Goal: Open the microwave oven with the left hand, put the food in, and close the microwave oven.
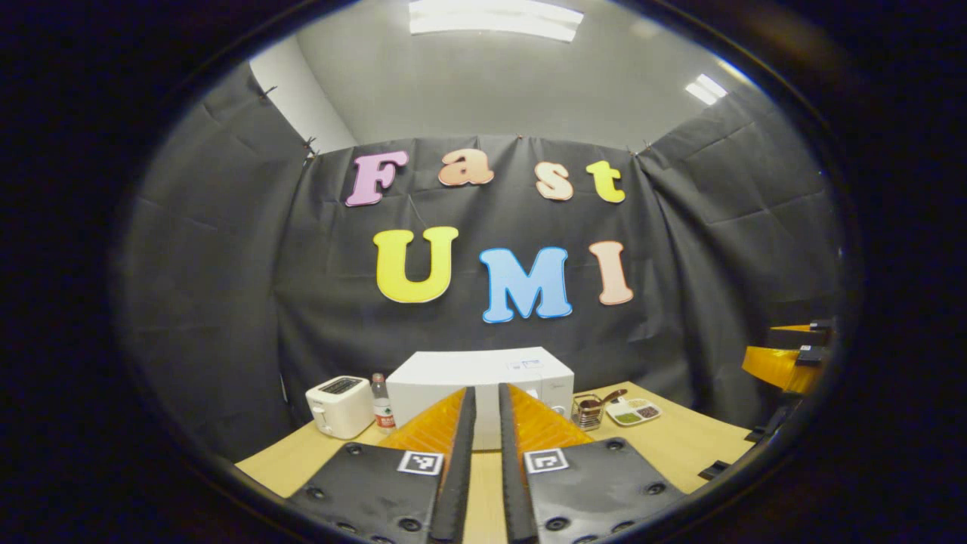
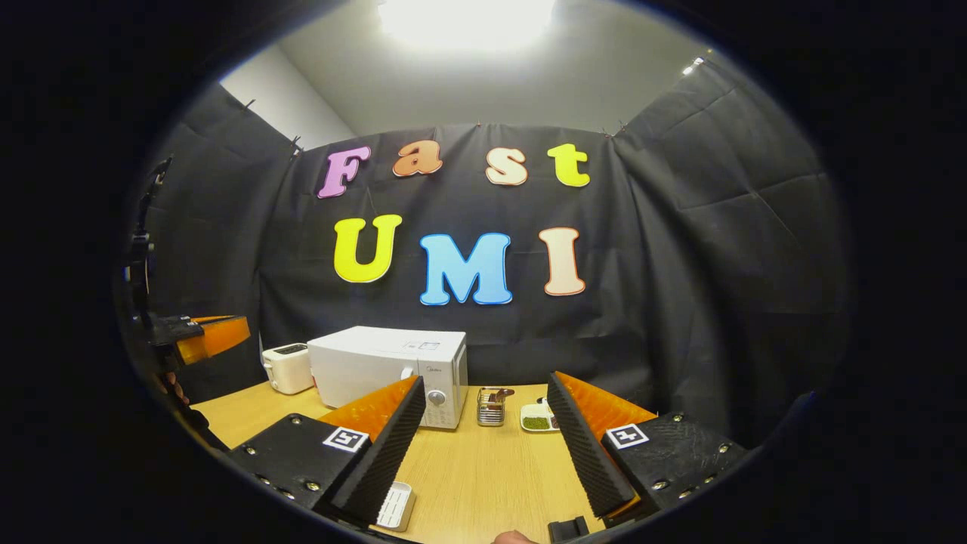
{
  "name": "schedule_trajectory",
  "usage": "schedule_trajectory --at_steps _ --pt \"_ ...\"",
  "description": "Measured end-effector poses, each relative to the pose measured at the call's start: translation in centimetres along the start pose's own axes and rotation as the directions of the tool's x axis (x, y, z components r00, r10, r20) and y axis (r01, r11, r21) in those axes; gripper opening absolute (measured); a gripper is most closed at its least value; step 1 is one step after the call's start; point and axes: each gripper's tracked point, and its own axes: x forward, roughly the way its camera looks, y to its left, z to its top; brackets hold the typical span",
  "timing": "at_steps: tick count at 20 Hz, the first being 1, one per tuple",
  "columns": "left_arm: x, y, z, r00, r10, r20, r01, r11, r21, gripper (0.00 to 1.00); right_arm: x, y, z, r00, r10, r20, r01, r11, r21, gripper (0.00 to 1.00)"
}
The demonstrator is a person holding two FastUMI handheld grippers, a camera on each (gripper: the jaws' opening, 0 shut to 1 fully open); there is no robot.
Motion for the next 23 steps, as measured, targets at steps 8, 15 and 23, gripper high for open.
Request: schedule_trajectory --at_steps 8,15,23 --pt "-2.7 3.0 0.6 0.998 0.042 0.037 -0.043 0.999 0.03 0.94 -0.7 1.6 1.2 1.0 -0.003 0.019 0.004 1.0 -0.02 0.98" --pt "-3.4 4.5 1.1 0.996 0.058 0.064 -0.06 0.998 0.025 0.98 -0.9 2.2 2.3 0.999 -0.021 0.042 0.022 1.0 -0.02 0.98" --pt "-3.7 5.5 1.0 0.996 0.058 0.068 -0.06 0.998 0.025 0.96 -1.2 3.1 2.4 0.999 -0.026 0.043 0.027 0.999 -0.022 0.98"
